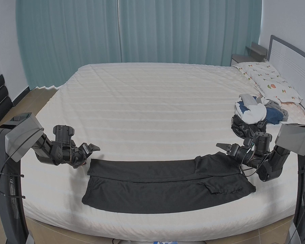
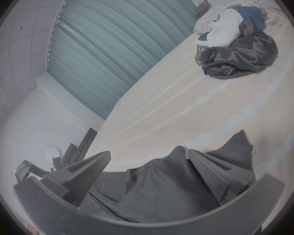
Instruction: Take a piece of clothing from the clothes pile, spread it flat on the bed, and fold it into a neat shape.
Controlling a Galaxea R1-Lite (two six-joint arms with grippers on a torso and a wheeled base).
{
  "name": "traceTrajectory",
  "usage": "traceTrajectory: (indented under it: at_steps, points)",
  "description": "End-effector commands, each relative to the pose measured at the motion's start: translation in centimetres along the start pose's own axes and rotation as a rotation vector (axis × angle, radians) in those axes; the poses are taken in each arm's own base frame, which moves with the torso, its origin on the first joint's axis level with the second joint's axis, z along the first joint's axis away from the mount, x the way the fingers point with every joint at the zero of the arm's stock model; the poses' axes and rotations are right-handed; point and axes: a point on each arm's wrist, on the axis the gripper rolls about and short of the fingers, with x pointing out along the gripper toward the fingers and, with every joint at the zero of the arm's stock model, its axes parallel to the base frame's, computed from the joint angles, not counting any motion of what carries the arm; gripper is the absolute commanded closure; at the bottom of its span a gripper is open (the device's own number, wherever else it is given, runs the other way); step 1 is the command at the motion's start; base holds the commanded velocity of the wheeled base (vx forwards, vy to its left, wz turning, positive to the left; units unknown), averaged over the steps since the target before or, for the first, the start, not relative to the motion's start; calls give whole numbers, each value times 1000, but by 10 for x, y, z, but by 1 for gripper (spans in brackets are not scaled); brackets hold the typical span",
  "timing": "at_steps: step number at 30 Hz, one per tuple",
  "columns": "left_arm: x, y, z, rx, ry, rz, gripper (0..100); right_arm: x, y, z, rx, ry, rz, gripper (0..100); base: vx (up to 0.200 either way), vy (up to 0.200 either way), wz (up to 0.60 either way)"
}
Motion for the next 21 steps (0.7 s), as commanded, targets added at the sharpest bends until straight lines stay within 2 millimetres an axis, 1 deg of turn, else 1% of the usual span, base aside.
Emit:
traceTrajectory:
  at_steps: [1, 6, 9, 14, 15, 21]
  points:
    - [1, 1, -1, 0, 2, 2, 0, 2, -9, -9, -1, 27, -20, 0, 0, 0, 0]
    - [1, 1, -1, 2, 2, 2, 0, 0, -10, -12, -1, 37, -27, 0, 0, 0, 0]
    - [2, 1, -1, 1, 3, 3, 0, -8, -18, -14, -16, 45, -55, 0, 0, 0, 0]
    - [2, 1, 0, 2, 2, 2, 0, -14, -21, -20, -39, 65, -72, 0, 0, 0, 0]
    - [2, 1, 0, 2, 2, 2, 0, -14, -22, -20, -42, 66, -74, 100, 0, 0, 0]
    - [2, 1, -1, 1, 3, 3, 0, -22, -24, -24, -67, 83, -91, 100, 0, 0, 0]
